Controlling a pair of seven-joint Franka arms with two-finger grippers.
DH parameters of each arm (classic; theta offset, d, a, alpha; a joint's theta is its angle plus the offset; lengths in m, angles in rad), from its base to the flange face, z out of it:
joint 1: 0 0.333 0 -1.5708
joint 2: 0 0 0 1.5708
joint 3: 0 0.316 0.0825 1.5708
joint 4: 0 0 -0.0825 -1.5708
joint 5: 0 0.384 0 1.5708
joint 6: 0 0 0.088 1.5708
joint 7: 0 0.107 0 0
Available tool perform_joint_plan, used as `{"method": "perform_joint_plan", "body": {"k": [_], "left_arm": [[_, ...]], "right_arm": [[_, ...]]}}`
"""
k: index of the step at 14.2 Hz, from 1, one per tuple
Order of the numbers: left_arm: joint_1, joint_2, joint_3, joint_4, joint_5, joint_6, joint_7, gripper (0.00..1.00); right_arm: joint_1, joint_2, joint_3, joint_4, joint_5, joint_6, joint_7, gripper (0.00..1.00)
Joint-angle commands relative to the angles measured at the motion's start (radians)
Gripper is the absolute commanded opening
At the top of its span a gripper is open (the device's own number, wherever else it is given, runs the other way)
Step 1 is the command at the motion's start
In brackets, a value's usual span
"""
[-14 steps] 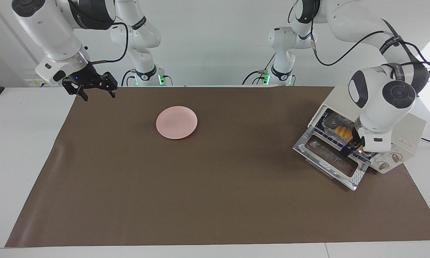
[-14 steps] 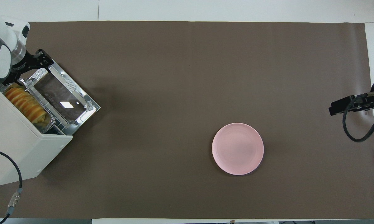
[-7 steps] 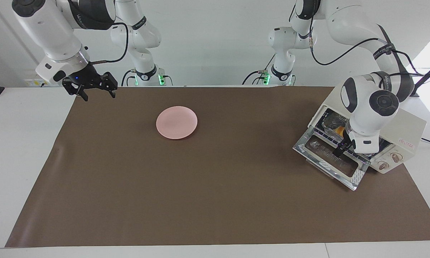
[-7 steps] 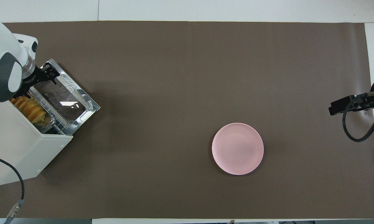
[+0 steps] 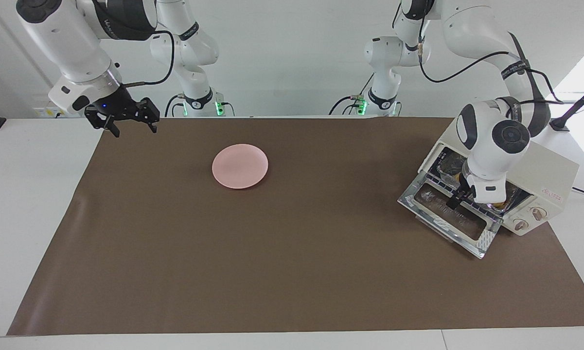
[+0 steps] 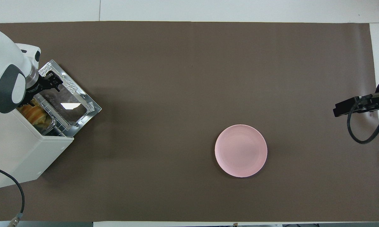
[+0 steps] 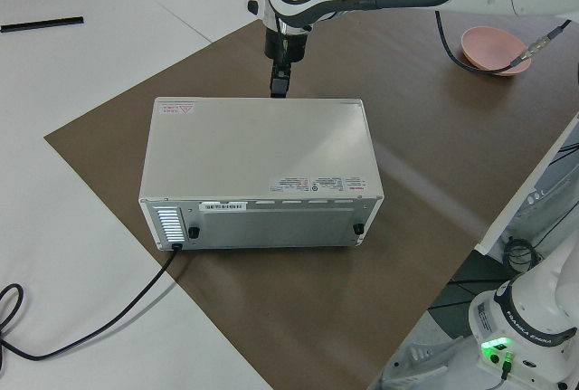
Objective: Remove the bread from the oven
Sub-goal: 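Reach the left gripper into the oven and grasp the foil tray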
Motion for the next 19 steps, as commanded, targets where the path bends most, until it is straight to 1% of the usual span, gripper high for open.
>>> {"method": "perform_joint_plan", "body": {"k": [1, 2, 4, 5, 6, 8, 10, 11, 12, 14, 16, 17, 19], "left_arm": [[0.005, -0.037, -0.006, -0.065, 0.028, 0.047, -0.025, 0.93], [0.005, -0.038, -0.006, -0.071, 0.028, 0.047, -0.025, 0.80], [0.010, -0.041, -0.006, -0.080, 0.030, 0.046, -0.019, 0.39], [0.014, -0.046, -0.006, -0.091, 0.030, 0.046, -0.013, 0.29], [0.017, -0.055, -0.006, -0.115, 0.030, 0.058, -0.011, 0.22], [0.021, -0.064, -0.006, -0.131, 0.030, 0.064, -0.010, 0.00], [0.015, -0.058, -0.006, -0.119, 0.030, 0.081, 0.018, 0.00], [0.007, -0.044, -0.009, -0.076, 0.028, 0.084, 0.021, 0.00], [-0.019, -0.014, -0.014, -0.016, 0.016, 0.087, 0.022, 0.00], [-0.106, 0.038, -0.014, 0.117, -0.041, 0.096, 0.022, 0.00], [-0.203, 0.087, -0.015, 0.226, -0.119, 0.086, 0.022, 0.00], [-0.270, 0.101, -0.015, 0.257, -0.154, 0.074, 0.025, 0.00], [-0.404, 0.103, -0.017, 0.254, -0.174, 0.070, 0.028, 0.00]], "right_arm": [[-0.016, -0.014, 0.010, -0.009, -0.009, -0.011, -0.021, 1.00], [-0.016, -0.014, 0.010, -0.009, -0.009, -0.012, -0.021, 1.00], [-0.016, -0.014, 0.010, -0.009, -0.009, -0.012, -0.021, 1.00], [-0.016, -0.014, 0.010, -0.009, -0.009, -0.012, -0.021, 1.00], [-0.016, -0.014, 0.010, -0.009, -0.009, -0.011, -0.021, 1.00], [-0.016, -0.014, 0.010, -0.009, -0.009, -0.012, -0.021, 1.00], [-0.016, -0.014, 0.010, -0.009, -0.009, -0.012, -0.021, 1.00], [-0.016, -0.014, 0.010, -0.009, -0.009, -0.012, -0.023, 1.00], [-0.016, -0.014, 0.010, -0.009, -0.009, -0.011, -0.023, 1.00], [-0.016, -0.014, 0.010, -0.009, -0.009, -0.012, -0.023, 1.00], [-0.018, -0.014, 0.010, -0.009, -0.009, -0.012, -0.023, 1.00], [-0.018, -0.014, 0.010, -0.009, -0.009, -0.012, -0.023, 1.00], [-0.019, -0.014, 0.009, -0.009, -0.009, -0.012, -0.024, 1.00]]}}
